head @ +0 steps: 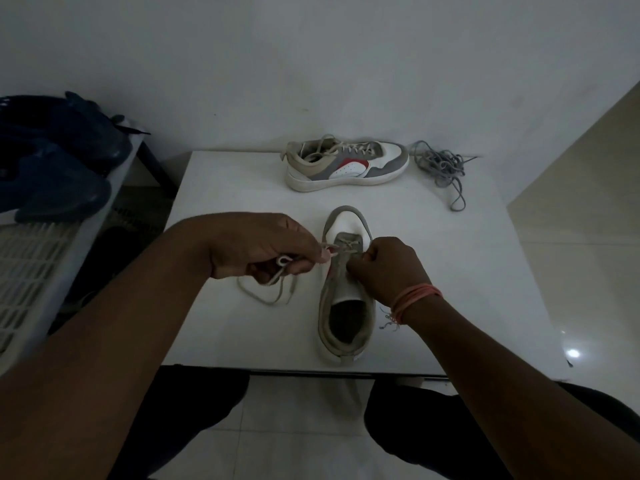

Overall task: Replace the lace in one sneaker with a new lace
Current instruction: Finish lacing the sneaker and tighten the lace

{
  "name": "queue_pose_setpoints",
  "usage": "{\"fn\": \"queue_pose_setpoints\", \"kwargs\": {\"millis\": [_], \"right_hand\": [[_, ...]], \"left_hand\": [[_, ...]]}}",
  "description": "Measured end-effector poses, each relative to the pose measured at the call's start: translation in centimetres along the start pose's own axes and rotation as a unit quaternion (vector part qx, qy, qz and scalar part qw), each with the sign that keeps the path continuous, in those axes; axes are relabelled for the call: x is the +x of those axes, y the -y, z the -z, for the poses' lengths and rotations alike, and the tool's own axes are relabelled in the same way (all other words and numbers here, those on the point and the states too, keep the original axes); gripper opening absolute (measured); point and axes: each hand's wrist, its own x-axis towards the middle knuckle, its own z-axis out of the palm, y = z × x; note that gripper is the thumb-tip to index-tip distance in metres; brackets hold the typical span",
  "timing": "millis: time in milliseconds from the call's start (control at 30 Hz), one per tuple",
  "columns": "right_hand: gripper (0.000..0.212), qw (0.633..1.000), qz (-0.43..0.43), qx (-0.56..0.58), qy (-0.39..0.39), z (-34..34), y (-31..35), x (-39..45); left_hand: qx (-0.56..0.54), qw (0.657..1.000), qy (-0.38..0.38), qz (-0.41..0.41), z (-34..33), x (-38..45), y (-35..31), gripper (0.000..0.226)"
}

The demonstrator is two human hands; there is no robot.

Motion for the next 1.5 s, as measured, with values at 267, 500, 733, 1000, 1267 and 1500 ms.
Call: {"fn": "queue_pose_setpoints", "kwargs": {"millis": [267,500,733,1000,1267,1500], "right_hand": [[0.021,1.0,0.016,-0.011,-0.014,0.1,0.4,-0.2],[0.023,0.999,0.039,-0.016,-0.011,0.0,0.4,-0.3],[0.023,0.998,0.06,-0.014,-0.011,-0.1,-0.2,0.2],[0.022,0.945,0.222,0.231,0.07,1.1,2.9,-1.5],[0.037,0.88,0.155,0.433,0.119,4.4,1.2,1.0],[0.029,0.943,0.03,0.315,0.101,3.8,-0.5,2.5]], "left_hand": [[0.162,0.953,-0.127,0.222,-0.9,1.6,1.9,0.077],[0.444,0.789,-0.397,0.147,-2.1,4.2,5.1,0.036],[0.261,0.895,-0.353,0.079,-2.3,6.1,4.8,0.031],[-0.475,0.853,-0.076,-0.203,-0.2,1.4,-1.9,0.026],[-0.705,0.647,-0.175,-0.231,2.4,2.0,-0.2,0.041],[-0.553,0.782,-0.287,0.01,0.8,3.2,0.6,0.044]]}}
